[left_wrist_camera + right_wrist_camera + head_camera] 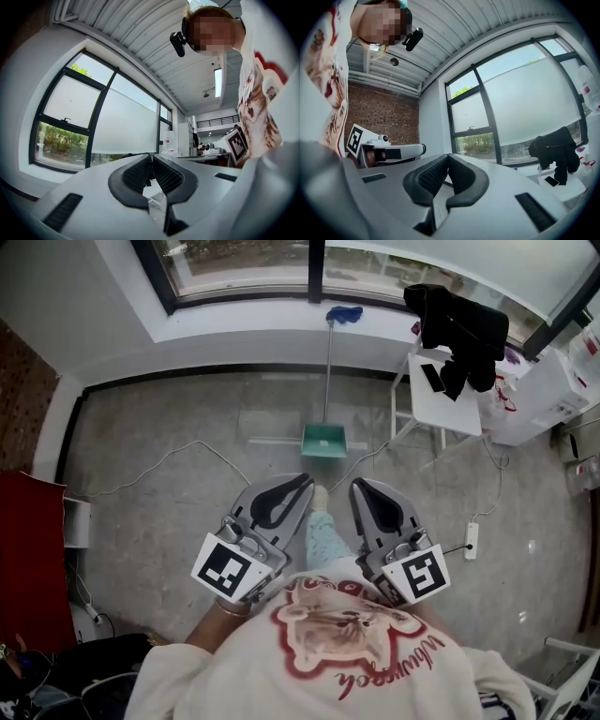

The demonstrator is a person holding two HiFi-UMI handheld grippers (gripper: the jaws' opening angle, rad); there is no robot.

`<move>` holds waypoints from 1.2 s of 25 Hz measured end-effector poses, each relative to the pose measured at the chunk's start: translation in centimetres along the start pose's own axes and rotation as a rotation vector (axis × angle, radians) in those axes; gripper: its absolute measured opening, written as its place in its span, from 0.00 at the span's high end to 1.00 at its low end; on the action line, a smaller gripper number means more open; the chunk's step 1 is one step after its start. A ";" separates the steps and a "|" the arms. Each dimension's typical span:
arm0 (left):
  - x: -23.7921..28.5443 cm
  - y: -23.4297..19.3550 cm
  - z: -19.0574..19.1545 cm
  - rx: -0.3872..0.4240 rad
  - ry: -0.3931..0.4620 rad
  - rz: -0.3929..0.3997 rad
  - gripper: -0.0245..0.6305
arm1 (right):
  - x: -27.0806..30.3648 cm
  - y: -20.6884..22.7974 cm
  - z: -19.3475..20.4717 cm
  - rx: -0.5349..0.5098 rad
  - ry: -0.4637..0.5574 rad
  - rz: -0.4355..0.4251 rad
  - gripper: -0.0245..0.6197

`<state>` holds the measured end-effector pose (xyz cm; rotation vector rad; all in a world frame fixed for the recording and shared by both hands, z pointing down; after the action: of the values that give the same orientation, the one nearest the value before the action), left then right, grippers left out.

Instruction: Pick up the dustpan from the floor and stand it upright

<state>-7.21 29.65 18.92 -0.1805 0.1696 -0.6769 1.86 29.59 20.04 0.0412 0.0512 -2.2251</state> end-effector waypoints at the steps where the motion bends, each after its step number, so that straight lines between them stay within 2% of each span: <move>1: 1.5 -1.5 -0.1 -0.008 0.001 -0.002 0.90 | 1.5 1.5 0.3 0.002 -0.003 0.003 0.93; 9: 15.1 -15.2 -3.0 -0.021 -0.009 -0.009 0.90 | 16.0 15.4 0.1 -0.004 -0.010 0.015 0.93; 14: 21.0 -21.9 -5.1 -0.026 0.013 -0.013 0.90 | 22.9 21.4 0.4 -0.041 -0.020 -0.002 0.93; 19: 23.6 -26.1 -4.2 -0.072 -0.018 -0.043 0.90 | 27.7 24.7 0.6 -0.018 -0.054 0.008 0.93; 23: 24.8 -29.9 -3.6 -0.107 -0.029 -0.056 0.90 | 30.4 26.0 2.5 0.003 -0.091 0.016 0.93; 30: 29.2 -38.5 -5.0 -0.101 -0.039 0.031 0.90 | 38.0 29.1 4.7 0.017 -0.104 0.094 0.93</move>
<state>-9.21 -18.90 19.75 -0.2870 0.1691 -0.6338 1.79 -18.48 22.27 -0.0622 -0.0259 -2.1303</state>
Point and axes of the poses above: the fingertips, and each gripper's own axes: x forward along the fingers, y to its right, z out of its underside, the point moved 2 cm from there along -x, backward along the fingers, and after that the axes turned 8 degrees about -x, right-handed, at the moved point
